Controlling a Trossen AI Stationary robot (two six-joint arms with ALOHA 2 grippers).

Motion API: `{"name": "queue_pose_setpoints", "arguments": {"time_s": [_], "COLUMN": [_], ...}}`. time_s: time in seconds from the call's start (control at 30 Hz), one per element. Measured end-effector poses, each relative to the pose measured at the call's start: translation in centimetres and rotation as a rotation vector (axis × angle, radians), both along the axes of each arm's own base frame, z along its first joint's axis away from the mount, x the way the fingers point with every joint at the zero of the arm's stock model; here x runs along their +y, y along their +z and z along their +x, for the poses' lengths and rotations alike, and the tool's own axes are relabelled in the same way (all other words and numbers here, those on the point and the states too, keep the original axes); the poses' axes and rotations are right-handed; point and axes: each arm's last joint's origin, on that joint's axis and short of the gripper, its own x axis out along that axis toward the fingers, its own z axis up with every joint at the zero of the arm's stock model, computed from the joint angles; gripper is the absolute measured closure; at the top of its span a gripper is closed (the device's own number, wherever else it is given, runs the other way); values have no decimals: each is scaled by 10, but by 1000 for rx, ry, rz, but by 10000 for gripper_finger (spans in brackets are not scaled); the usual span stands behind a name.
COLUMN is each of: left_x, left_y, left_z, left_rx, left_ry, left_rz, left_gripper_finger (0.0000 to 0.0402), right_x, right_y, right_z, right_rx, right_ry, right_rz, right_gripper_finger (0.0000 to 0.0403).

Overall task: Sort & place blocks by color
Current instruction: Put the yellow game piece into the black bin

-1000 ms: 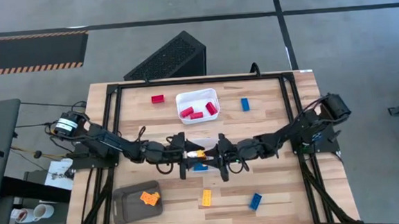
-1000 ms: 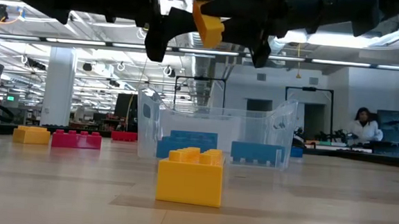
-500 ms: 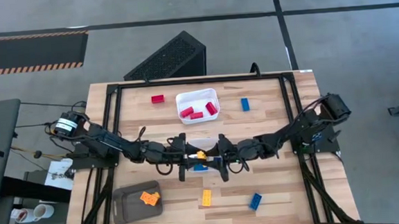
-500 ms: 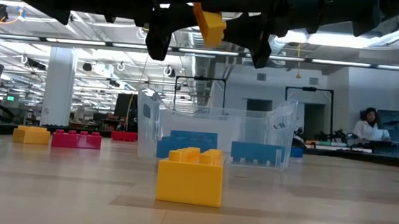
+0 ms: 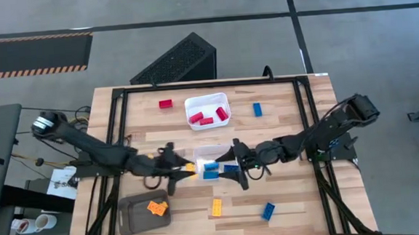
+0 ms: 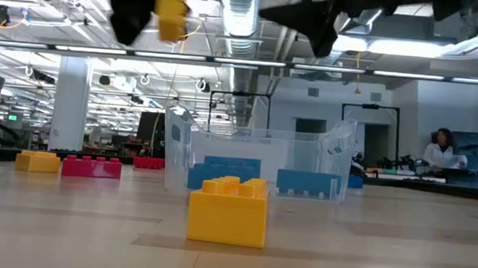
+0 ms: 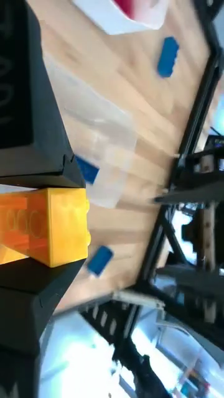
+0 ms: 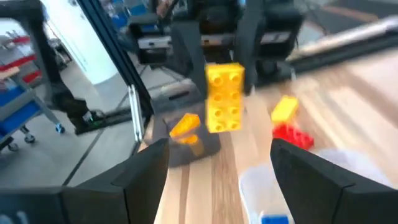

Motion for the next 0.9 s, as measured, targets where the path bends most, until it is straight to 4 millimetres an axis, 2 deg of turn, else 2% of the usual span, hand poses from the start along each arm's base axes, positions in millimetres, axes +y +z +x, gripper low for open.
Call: {"name": "queue_pose_setpoints", "arguments": {"time_s": [0.1, 0.2, 0.33, 0.43, 0.6, 0.8, 0.9], "left_x": [-19, -43, -72, -81, -88, -95, -97], "left_y": [11, 13, 6, -2, -20, -40, -48], "left_z": [-27, -49, -75, -88, -102, -105, -106], "left_rx": [5, 26, 77, 136, 260, 440, 515], "left_ry": [-46, -157, -227, -201, -135, -143, -138], "left_rz": [-63, -99, -160, -188, -239, -271, -294], "left_gripper_finger": [294, 294, 294, 294, 285, 292, 267], "right_x": [-1, -2, -1, -1, -1, -1, -3], "right_y": [9, 12, 9, 6, 5, 7, 7], "right_z": [-4, -5, -3, -2, -1, -1, 0], "right_rx": [-34, -42, -37, -28, -36, -53, -59], "right_ry": [0, 0, -1, -14, -32, -32, -37], "right_rz": [-17, -18, -20, -21, -10, -3, -4], "right_gripper_finger": [102, 102, 101, 101, 101, 101, 101]}}
